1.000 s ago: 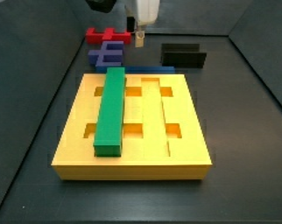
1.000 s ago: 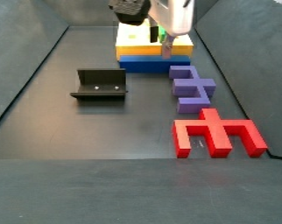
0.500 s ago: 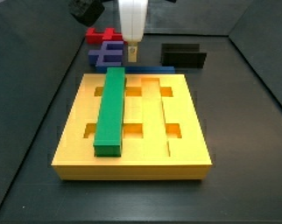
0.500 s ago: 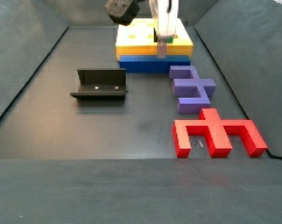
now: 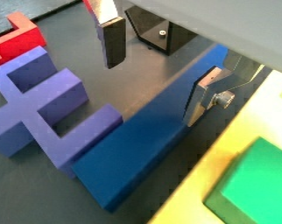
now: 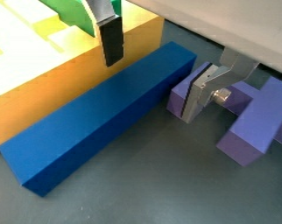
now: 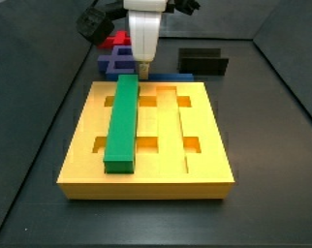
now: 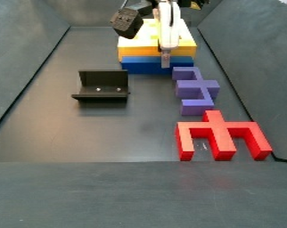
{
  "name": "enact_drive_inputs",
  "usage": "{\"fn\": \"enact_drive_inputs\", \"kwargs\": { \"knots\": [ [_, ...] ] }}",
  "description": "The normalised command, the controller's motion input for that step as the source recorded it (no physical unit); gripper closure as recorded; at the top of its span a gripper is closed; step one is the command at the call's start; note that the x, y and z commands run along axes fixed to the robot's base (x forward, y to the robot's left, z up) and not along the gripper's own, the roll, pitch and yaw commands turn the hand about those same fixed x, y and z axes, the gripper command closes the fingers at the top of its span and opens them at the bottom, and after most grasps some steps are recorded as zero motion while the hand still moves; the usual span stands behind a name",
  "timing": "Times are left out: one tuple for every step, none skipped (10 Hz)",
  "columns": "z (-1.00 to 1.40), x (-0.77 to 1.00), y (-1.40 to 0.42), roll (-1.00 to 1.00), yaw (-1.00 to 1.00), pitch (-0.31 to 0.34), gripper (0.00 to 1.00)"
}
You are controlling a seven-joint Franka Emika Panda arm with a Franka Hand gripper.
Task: Pick up the blue object. Move up. Move to above the board. Insert the blue object.
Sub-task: Pick up the blue object.
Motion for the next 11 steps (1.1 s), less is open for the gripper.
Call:
{"fn": "enact_drive_inputs", "kwargs": {
  "knots": [
    [-0.21,0.00,-0.17,0.15,0.00,0.000,0.00],
    [-0.29,0.00,-0.03,0.13,0.00,0.000,0.00],
    [-0.21,0.00,0.00,0.13,0.00,0.000,0.00],
    [-0.17,0.00,0.00,0.06,0.00,0.000,0.00],
    [-0.17,0.00,0.00,0.02,0.00,0.000,0.00],
    [-0.15,0.00,0.00,0.01,0.00,0.000,0.00],
    [-0.16,0.00,0.00,0.01,0.00,0.000,0.00],
    [-0.21,0.00,0.00,0.09,0.00,0.000,0.00],
    [-0.18,0.03,0.00,0.08,0.00,0.000,0.00],
    [-0.22,0.03,0.00,0.09,0.00,0.000,0.00],
    [-0.22,0.07,0.00,0.05,0.00,0.000,0.00]
  ]
}}
